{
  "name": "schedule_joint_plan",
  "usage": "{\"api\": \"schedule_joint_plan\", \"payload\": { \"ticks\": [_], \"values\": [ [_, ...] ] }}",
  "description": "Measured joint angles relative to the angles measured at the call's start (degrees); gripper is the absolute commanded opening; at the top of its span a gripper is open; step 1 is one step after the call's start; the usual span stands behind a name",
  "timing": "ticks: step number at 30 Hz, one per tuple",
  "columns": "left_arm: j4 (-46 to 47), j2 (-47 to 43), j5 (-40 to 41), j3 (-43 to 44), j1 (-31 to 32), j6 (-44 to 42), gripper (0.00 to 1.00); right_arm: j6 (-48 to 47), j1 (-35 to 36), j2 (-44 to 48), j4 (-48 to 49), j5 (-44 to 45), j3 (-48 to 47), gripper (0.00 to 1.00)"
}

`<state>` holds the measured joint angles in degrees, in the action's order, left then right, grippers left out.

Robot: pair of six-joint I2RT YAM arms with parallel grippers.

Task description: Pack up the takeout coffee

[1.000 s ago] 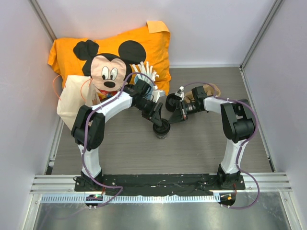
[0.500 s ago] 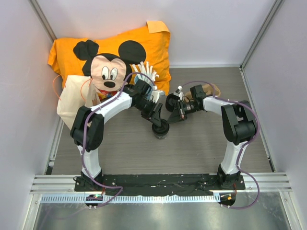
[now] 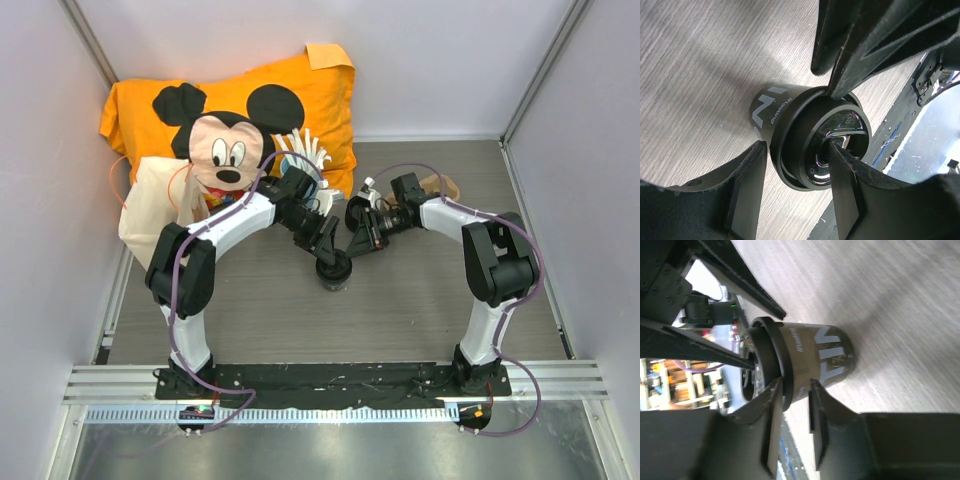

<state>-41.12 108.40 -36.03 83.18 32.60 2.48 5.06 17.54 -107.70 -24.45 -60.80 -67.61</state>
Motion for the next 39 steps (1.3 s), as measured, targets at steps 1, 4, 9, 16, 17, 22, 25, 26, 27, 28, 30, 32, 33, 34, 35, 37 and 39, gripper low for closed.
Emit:
{"api": "schedule_joint_plan", "payload": {
  "ticks": [1,4,9,16,17,22,25,26,27,28,30,32,33,34,35,37,39],
  "values": [
    [-0.02,-0.04,0.07,-0.02,0.02,0.0,0.54,-0.46,0.13,0.33,-0.26,1.03,-0.09,0.41],
    [-0.09,-0.09,0.17,0.0,0.02,-0.02,0.55,-1.57,0.46,1.05,-1.11,3.61,-0.35,0.5],
    [-0.28,-0.09,0.26,0.2,0.07,-0.17,0.56,-2.51,0.48,1.33,-1.95,5.73,-0.57,0.54],
    [-1.18,0.09,0.92,1.2,0.28,-1.31,0.61,-3.26,0.46,1.79,-2.64,6.29,-0.7,0.55],
    [-1.53,0.17,0.96,1.51,0.31,-1.49,0.61,-3.37,0.46,1.95,-2.86,6.38,-0.7,0.55],
    [-3.5,1.33,1.18,3.56,0.33,-2.21,0.66,-4.46,0.35,2.12,-3.96,6.58,-0.92,0.6],
    [-4.2,1.86,1.29,4.46,0.33,-2.8,0.68,-5.2,0.17,2.12,-4.68,6.62,-1.18,0.62],
    [-4.37,2.01,1.31,4.7,0.33,-2.84,0.68,-5.27,0.11,2.12,-4.79,6.6,-1.25,0.62],
    [-4.52,2.19,1.31,4.98,0.31,-2.91,0.68,-5.44,0.02,2.12,-4.98,6.58,-1.33,0.63],
    [-4.63,2.34,1.27,5.18,0.26,-2.91,0.68,-5.53,-0.04,2.12,-5.25,6.51,-1.42,0.63],
    [-4.83,2.49,1.27,5.62,0.07,-2.97,0.69,-5.84,-0.2,2.14,-5.75,6.49,-1.68,0.63],
    [-4.87,2.51,1.36,5.97,-0.11,-3.02,0.7,-6.05,-0.37,2.25,-6.16,6.45,-2.01,0.63],
    [-4.85,2.51,1.51,6.23,-0.26,-3.04,0.7,-6.12,-0.5,2.36,-6.47,6.34,-2.23,0.63],
    [-4.92,2.54,1.55,6.58,-0.39,-3.04,0.7,-6.25,-0.61,2.51,-6.58,6.21,-2.36,0.63],
    [-4.9,2.56,1.55,6.99,-0.52,-3.04,0.7,-6.34,-0.81,2.73,-6.73,6.12,-2.47,0.63],
    [-5.05,2.56,1.51,8.13,-0.87,-3.04,0.72,-6.56,-1.07,3.48,-7.26,6.08,-2.62,0.64],
    [-5.03,2.56,1.46,9.55,-1.2,-3.04,0.73,-6.84,-1.29,4.24,-7.74,6.1,-2.97,0.64]
  ]
}}
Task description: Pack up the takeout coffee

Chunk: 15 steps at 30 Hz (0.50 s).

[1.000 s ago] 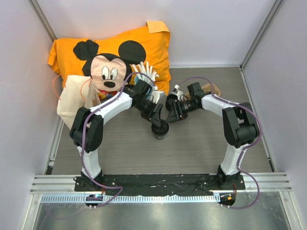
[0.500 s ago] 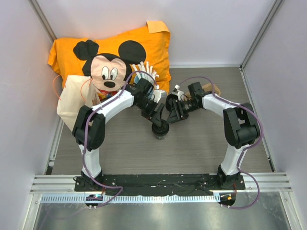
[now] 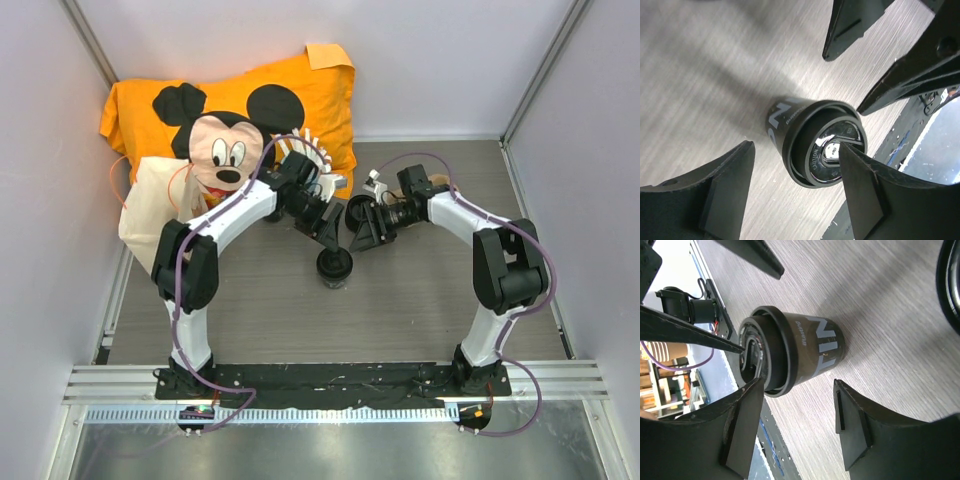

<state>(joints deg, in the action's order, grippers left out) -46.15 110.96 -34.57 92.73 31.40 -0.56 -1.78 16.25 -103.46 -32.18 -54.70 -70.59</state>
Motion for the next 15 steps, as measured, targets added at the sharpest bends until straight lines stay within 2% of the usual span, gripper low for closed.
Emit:
{"api": "schedule_joint_plan", "payload": {
  "ticks": [7,15],
  "values": [
    [-0.68,-0.24,-0.79,2.71,-0.87,-0.17,0.75,-1.88,-0.87,2.29,-1.18,0.35,-0.59,0.68],
    [-4.98,-6.99,-1.66,5.92,-3.45,-0.63,0.89,-10.43,-1.49,8.63,-7.89,5.4,-4.24,0.8]
  ]
}}
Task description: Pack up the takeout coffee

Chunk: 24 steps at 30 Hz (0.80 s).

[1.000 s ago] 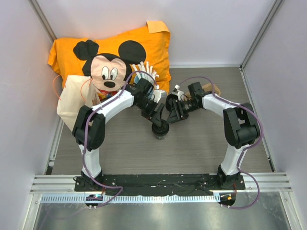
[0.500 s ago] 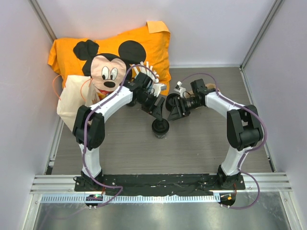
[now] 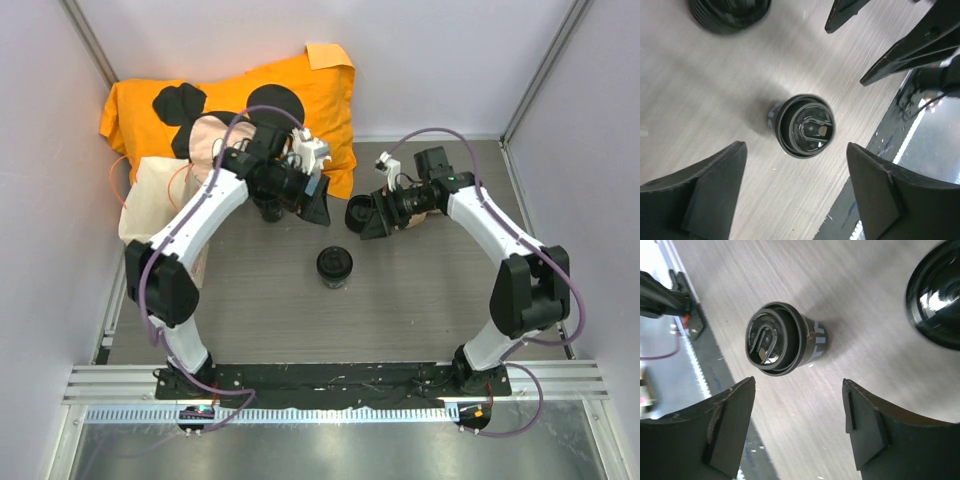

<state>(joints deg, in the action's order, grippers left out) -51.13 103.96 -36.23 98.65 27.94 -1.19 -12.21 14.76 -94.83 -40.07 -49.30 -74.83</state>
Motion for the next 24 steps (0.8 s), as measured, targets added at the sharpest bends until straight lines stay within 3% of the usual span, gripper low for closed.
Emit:
{"api": "schedule_joint_plan", "payload": {
  "ticks": [3,4,10,16,24],
  "values": [
    [-0.98,-4.57,0.09,3.19,-1.66,-0.28,0.98,-3.21,-0.13,4.42,-1.64,1.6,-1.77,0.89],
    [-1.07,-5.99,0.15,3.85,-1.99,-0.39,1.0,-3.82,-0.15,5.62,-1.99,1.81,-2.08,0.99],
    [-2.03,-14.93,2.43,6.1,-4.2,-0.44,1.0,-8.11,-0.15,12.41,-3.39,3.17,-2.49,1.0],
    [-6.58,-17.16,6.45,12.96,-6.4,-0.66,1.0,-12.9,-0.15,14.34,-7.82,3.93,-6.27,1.0],
    [-10.82,-24.22,19.54,20.35,-12.98,-0.68,1.0,-15.54,-0.15,16.11,-10.01,3.56,-8.68,1.0]
  ]
}}
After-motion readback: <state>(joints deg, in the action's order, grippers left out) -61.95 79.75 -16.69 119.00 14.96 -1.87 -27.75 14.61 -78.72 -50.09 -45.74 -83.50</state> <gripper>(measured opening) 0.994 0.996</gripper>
